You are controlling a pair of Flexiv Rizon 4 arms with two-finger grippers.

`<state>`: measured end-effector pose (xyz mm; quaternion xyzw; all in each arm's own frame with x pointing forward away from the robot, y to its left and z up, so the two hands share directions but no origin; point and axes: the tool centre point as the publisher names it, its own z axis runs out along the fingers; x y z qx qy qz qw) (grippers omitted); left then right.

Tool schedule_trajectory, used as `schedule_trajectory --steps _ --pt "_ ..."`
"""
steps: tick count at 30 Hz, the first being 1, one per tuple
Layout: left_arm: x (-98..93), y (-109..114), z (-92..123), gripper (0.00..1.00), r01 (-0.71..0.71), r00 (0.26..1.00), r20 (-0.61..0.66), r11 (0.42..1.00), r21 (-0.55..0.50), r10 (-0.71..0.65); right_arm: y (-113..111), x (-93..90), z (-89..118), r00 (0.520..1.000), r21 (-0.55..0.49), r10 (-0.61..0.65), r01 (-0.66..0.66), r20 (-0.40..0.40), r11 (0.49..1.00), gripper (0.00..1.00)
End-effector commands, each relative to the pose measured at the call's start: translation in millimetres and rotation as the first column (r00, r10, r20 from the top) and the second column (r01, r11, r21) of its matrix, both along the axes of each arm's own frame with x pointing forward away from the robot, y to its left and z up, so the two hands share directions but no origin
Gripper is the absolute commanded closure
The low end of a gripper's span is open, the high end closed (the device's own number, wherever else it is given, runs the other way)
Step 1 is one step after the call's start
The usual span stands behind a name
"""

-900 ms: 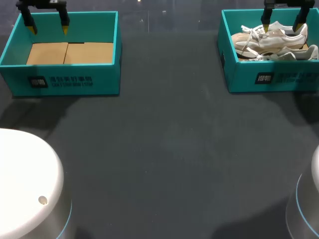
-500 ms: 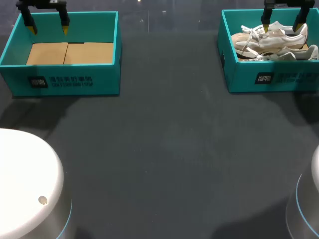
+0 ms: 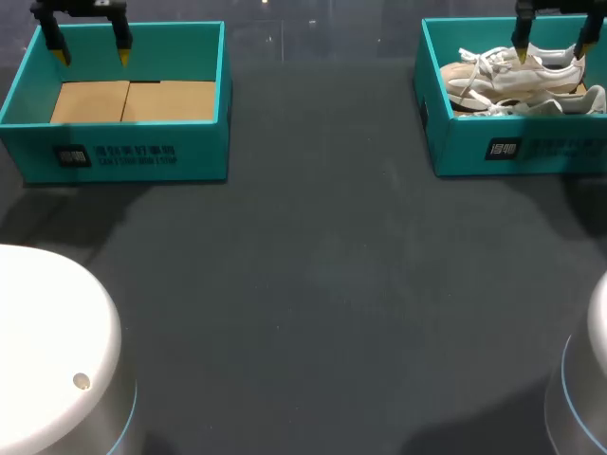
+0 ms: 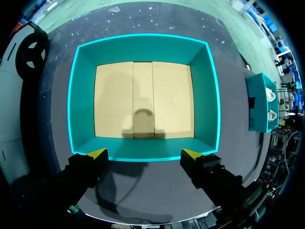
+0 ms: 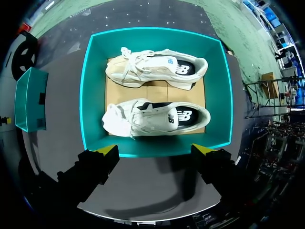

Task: Take the shoe out of the shoebox, open the shoe tongue, remove and reinsert the insole, then place the shoe into the shoebox

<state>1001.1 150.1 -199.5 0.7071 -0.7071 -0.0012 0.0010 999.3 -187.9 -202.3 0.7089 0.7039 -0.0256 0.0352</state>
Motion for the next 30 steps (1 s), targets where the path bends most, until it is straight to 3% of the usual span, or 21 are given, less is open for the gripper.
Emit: schedule_trajectory --steps 1,14,30 --pt "-0.4 0 0 0.0 0.0 1.0 0.001 1.0 0.0 0.0 -23 -2.7 -7 1.0 -0.006 0.009 -0.009 0.006 1.0 0.0" --pt "-0.4 0 0 0.0 0.0 1.0 0.001 1.0 0.0 0.0 -82 3.9 -40 1.0 -0.061 0.007 -0.006 0.02 0.998 0.0" --pt "-0.4 0 0 0.0 0.0 1.0 0.001 1.0 0.0 0.0 -122 18.8 -94 1.0 -0.06 0.005 -0.006 -0.017 0.998 0.04"
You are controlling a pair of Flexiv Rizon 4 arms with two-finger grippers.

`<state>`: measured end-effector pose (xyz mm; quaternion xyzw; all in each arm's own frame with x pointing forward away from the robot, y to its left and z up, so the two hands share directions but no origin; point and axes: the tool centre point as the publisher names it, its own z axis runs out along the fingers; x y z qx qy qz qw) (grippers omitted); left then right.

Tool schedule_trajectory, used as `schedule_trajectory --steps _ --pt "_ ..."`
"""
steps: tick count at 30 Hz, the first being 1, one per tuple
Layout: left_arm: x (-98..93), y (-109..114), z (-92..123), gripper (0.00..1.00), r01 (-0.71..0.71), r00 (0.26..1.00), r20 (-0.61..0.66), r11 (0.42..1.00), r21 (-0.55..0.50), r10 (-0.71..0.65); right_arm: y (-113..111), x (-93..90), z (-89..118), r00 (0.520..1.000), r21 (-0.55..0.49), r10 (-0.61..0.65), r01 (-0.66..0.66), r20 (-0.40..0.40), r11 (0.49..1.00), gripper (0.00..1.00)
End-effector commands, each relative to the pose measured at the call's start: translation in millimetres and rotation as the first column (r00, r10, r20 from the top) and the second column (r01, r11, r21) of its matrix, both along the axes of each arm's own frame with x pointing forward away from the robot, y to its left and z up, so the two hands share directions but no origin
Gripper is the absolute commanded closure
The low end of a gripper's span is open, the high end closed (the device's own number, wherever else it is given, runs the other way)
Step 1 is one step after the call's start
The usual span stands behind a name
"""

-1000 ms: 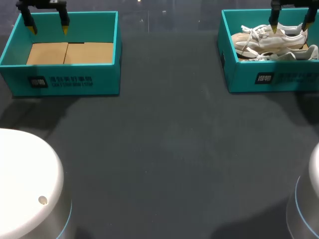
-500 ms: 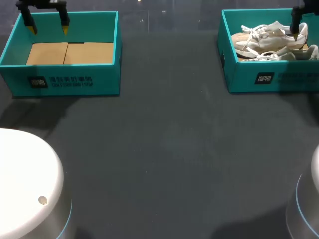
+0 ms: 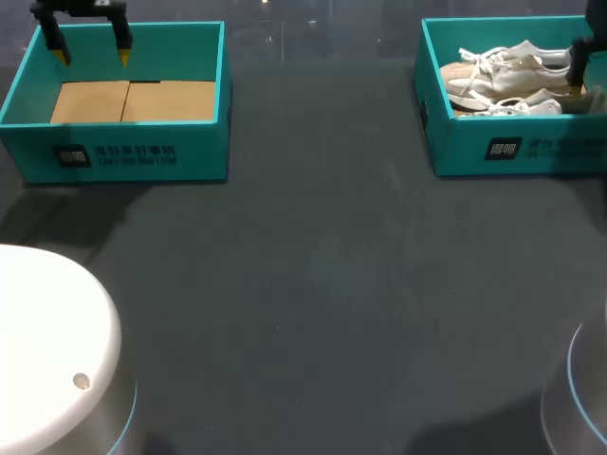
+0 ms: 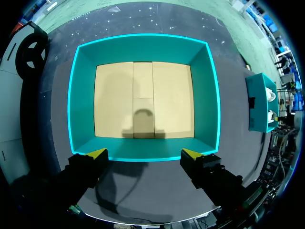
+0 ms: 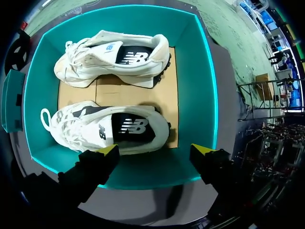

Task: Take the shoe out of the shoebox, open the shoe tongue, remove and reinsert the insole, then place the shoe into the shoebox

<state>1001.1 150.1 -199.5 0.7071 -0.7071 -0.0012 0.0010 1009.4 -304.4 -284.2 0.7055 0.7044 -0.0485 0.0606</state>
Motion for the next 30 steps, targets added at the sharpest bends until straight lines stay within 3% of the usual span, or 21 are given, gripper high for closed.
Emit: schedule_trajectory --steps 1,7,10,15,29,30 --pt "-0.4 0 0 0.0 0.0 1.0 0.001 1.0 0.0 0.0 -7 9.5 -16 1.0 0.013 -0.001 0.002 -0.024 1.0 0.03" --pt "-0.4 0 0 0.0 0.0 1.0 0.001 1.0 0.0 0.0 -14 13.8 -32 0.999 0.011 -0.001 0.002 -0.043 1.0 0.06" --pt "-0.4 0 0 0.0 0.0 1.0 0.001 1.0 0.0 0.0 -16 15.5 -40 0.999 0.013 -0.003 0.004 -0.05 1.0 0.14" --pt "-0.4 0 0 0.0 0.0 1.0 0.001 1.0 0.0 0.0 -19 17.7 -51 0.998 0.024 -0.006 0.007 -0.057 1.0 0.14" --pt "-0.4 0 0 0.0 0.0 1.0 0.001 1.0 0.0 0.0 -23 17.5 -81 0.994 0.049 -0.025 0.031 -0.111 0.998 0.33" --pt "-0.4 0 0 0.0 0.0 1.0 0.001 1.0 0.0 0.0 -23 17.3 -81 0.993 0.05 -0.026 0.032 -0.112 0.998 0.39"
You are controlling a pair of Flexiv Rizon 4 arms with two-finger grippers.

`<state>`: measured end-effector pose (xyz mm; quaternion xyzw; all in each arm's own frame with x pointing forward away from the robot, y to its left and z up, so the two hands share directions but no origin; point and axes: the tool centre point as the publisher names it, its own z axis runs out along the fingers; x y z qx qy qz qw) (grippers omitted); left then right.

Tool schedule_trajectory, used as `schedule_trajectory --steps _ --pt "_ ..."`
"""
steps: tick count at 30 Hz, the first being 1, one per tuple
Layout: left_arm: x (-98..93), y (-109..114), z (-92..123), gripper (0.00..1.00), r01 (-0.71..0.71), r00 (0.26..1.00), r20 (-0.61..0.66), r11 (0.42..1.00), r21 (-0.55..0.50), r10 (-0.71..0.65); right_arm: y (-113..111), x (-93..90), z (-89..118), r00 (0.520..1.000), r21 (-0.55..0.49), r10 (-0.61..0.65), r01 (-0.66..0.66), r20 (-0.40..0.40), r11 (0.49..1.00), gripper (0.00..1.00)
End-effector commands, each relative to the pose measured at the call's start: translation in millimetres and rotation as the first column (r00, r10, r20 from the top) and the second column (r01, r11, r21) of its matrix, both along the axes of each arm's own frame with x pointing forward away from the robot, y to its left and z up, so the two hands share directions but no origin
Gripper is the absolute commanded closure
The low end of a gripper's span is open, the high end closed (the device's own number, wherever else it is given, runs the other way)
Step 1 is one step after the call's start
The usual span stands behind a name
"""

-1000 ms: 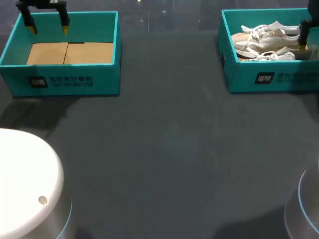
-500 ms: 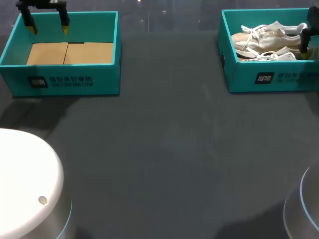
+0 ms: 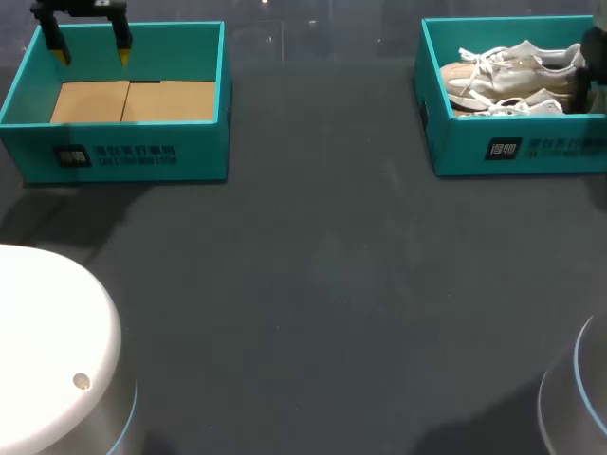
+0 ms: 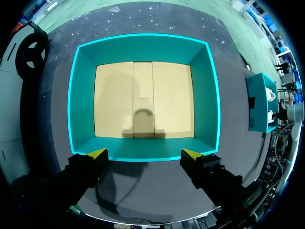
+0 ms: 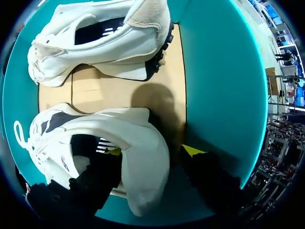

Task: Take the shoe out of the shoebox, open the shoe tongue, remove and reinsert the insole, then place the shoe into the shoebox

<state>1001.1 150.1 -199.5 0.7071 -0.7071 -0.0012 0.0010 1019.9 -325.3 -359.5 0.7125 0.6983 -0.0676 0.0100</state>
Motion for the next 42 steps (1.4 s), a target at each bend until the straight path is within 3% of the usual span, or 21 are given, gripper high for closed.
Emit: schedule_trajectory --steps 1,6,7,9,19,34,42 --pt "-0.4 0 0 0.0 0.0 1.0 0.001 1.0 0.0 0.0 -2 6.4 -7 1.0 0.008 -0.005 0.005 -0.015 1.0 0.45" --pt "-0.4 0 0 0.0 0.0 1.0 0.001 1.0 0.0 0.0 0 4.3 -11 1.0 0.014 -0.009 0.009 -0.017 1.0 0.67" --pt "-0.4 0 0 0.0 0.0 1.0 0.001 1.0 0.0 0.0 0 3.8 -11 1.0 0.015 -0.012 0.012 -0.018 1.0 0.75" --pt "-0.4 0 0 0.0 0.0 1.0 0.001 1.0 0.0 0.0 0 2.9 -12 1.0 0.017 -0.017 0.017 -0.018 1.0 1.0" --pt "-0.4 0 0 0.0 0.0 1.0 0.001 1.0 0.0 0.0 0 -2.6 5 0.999 -0.01 -0.039 0.039 0.026 0.999 1.0" --pt "-0.4 0 0 0.0 0.0 1.0 0.001 1.0 0.0 0.0 1 -4.0 79 0.995 -0.071 -0.053 0.06 0.085 0.996 1.0" --pt "-0.4 0 0 0.0 0.0 1.0 0.001 1.0 0.0 0.0 0 4.9 107 0.993 -0.115 -0.06 0.071 0.098 0.991 1.0"
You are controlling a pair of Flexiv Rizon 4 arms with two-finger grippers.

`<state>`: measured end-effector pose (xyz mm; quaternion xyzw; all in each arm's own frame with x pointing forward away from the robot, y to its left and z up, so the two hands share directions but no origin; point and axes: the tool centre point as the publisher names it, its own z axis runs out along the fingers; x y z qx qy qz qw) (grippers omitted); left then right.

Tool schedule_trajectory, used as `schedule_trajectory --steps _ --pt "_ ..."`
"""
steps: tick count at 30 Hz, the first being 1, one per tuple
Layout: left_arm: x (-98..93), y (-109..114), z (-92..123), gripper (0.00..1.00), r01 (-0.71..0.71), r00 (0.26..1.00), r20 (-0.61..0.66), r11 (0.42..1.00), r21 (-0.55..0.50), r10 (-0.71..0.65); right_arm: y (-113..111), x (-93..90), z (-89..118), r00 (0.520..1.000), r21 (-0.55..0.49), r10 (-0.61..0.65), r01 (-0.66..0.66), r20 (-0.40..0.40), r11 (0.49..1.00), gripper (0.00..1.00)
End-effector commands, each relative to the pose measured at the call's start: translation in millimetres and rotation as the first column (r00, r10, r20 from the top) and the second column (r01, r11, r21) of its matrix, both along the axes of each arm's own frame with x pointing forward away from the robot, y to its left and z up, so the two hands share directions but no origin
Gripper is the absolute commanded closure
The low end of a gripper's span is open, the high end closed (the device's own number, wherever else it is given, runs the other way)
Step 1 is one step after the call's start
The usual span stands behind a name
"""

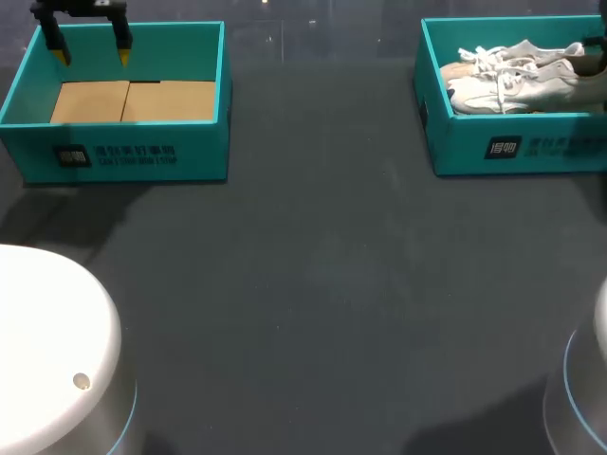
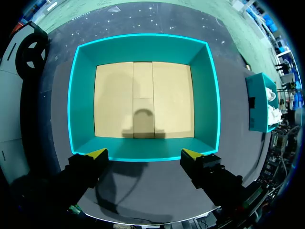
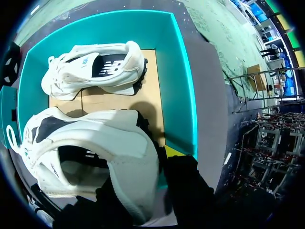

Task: Take the shoe out of the shoebox, open the shoe tongue, remove and reinsert the insole, then place the shoe into the shoebox

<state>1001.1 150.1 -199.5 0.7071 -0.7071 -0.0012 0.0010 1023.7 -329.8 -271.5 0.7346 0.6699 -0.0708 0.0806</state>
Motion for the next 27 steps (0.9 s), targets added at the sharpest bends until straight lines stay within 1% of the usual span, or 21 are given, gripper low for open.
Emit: schedule_trajectory --steps 1,4,11,14,17,22,25,27 --pt "-0.4 0 0 0.0 0.0 1.0 0.001 1.0 0.0 0.0 6 2.3 23 1.0 -0.012 -0.006 0.006 -0.002 1.0 1.0" --pt "-0.4 0 0 0.0 0.0 1.0 0.001 1.0 0.0 0.0 8 6.1 32 1.0 -0.021 -0.014 0.014 -0.003 1.0 1.0" --pt "-0.4 0 0 0.0 0.0 1.0 0.001 1.0 0.0 0.0 -5 18.6 44 0.999 -0.058 -0.043 0.043 -0.002 0.997 1.0" --pt "-0.4 0 0 0.0 0.0 1.0 0.001 1.0 0.0 0.0 -9 21.3 50 0.999 -0.068 -0.05 0.05 0.003 0.996 1.0" --pt "-0.4 0 0 0.0 0.0 1.0 0.001 1.0 0.0 0.0 -8 20.7 61 0.999 -0.078 -0.051 0.052 0.009 0.996 1.0" --pt "-0.4 0 0 0.0 0.0 1.0 0.001 1.0 0.0 0.0 0 13.5 79 0.999 -0.062 -0.041 0.041 0.004 0.997 1.0" --pt "-0.4 0 0 0.0 0.0 1.0 0.001 1.0 0.0 0.0 7 2.9 94 1.0 -0.043 -0.029 0.029 0.008 0.999 1.0" --pt "-0.4 0 0 0.0 0.0 1.0 0.001 1.0 0.0 0.0 14 -7.6 104 1.0 -0.02 -0.017 0.018 0.012 1.0 1.0"
